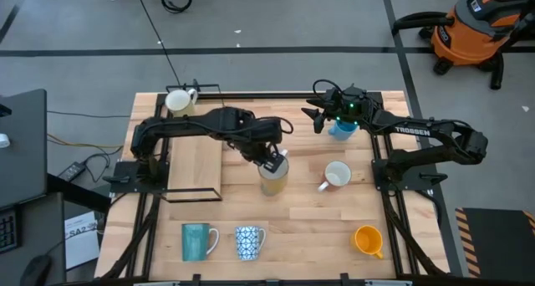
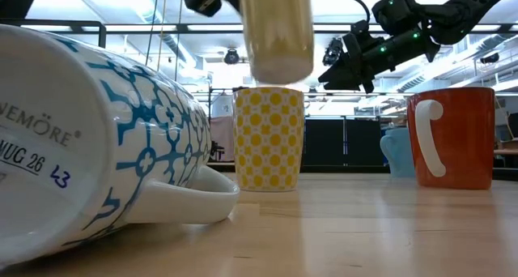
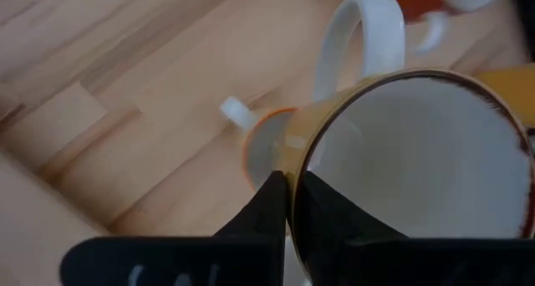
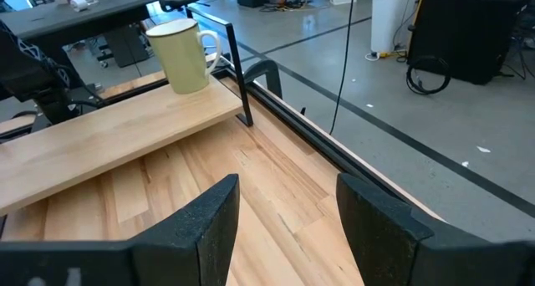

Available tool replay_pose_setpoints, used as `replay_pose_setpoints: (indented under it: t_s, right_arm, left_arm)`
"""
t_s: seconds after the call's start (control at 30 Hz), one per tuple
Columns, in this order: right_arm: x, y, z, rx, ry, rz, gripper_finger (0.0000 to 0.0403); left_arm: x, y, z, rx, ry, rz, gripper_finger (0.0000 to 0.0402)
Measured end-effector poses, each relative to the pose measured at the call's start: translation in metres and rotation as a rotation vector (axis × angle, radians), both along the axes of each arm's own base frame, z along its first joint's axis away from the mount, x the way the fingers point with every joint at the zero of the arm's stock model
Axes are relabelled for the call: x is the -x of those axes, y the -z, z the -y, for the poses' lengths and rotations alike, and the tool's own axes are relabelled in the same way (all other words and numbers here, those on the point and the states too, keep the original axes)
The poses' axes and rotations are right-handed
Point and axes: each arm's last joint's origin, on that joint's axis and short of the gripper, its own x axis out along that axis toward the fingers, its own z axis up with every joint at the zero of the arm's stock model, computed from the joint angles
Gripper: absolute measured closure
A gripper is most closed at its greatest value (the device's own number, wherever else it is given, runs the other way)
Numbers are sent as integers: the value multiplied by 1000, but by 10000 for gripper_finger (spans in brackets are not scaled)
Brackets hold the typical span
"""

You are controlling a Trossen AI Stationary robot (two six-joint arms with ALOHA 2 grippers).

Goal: Place coffee mugs
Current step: Put the yellow mug on the shelf

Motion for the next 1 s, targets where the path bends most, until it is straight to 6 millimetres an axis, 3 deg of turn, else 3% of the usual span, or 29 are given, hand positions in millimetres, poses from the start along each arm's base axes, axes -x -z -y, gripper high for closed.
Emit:
replay_pose_setpoints:
  t_s: [0.17, 0.37, 0.6, 1.0]
  right_arm:
    - [0, 0, 0, 0, 0, 0, 196]
    - [0, 0, 0, 0, 0, 0, 196]
    - [0, 0, 0, -1, 0, -2, 196]
    - [0, 1, 0, -4, 0, -7, 196]
  left_arm:
    - [11, -32, -13, -40, 49, 49, 375]
    - [35, -59, -42, -150, 116, 23, 376]
    - [60, -71, -88, -249, 168, 25, 376]
    - [103, -76, -166, -365, 94, -34, 376]
